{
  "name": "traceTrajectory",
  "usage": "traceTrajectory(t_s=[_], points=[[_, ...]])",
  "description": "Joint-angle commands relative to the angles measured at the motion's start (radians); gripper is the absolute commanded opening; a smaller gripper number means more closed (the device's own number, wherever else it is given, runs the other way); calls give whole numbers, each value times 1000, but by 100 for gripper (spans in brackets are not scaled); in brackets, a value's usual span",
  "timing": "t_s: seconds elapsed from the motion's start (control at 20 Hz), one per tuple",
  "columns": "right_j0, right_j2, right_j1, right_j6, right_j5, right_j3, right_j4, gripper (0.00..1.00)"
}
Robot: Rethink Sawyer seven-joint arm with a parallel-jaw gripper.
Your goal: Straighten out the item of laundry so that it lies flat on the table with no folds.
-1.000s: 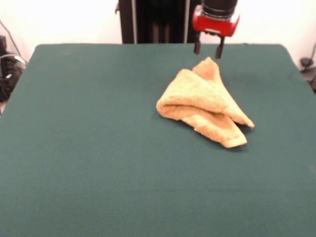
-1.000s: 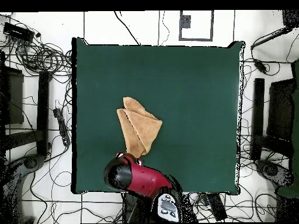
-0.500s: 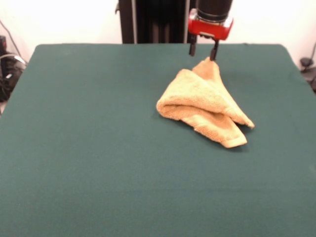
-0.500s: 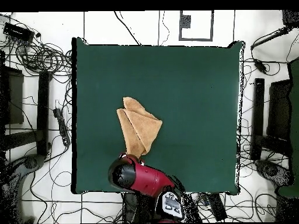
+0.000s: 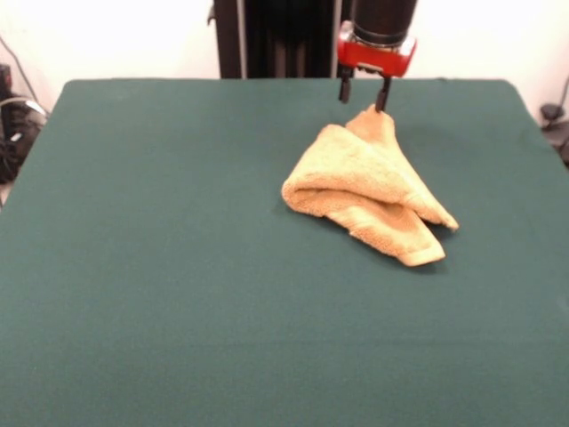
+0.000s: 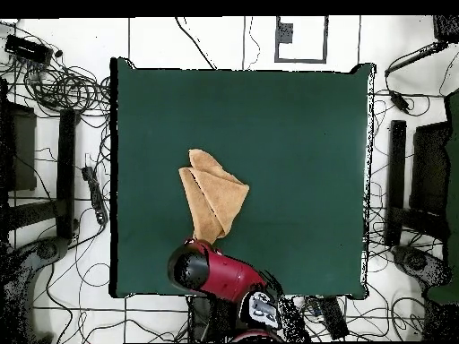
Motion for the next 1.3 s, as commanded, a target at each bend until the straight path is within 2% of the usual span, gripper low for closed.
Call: traceTrajectory(t_s=[0.05,0.4,1.0,1.1,1.3], points=[[7,76,66,210,-27,-33,40,100],[27,56,108,219,-49,-57,49,100],[16,94,284,233,-213,-161,58,100],[14,94,278,217,-197,-175,55,100],[4,98,206,195,-125,-149,47,100]])
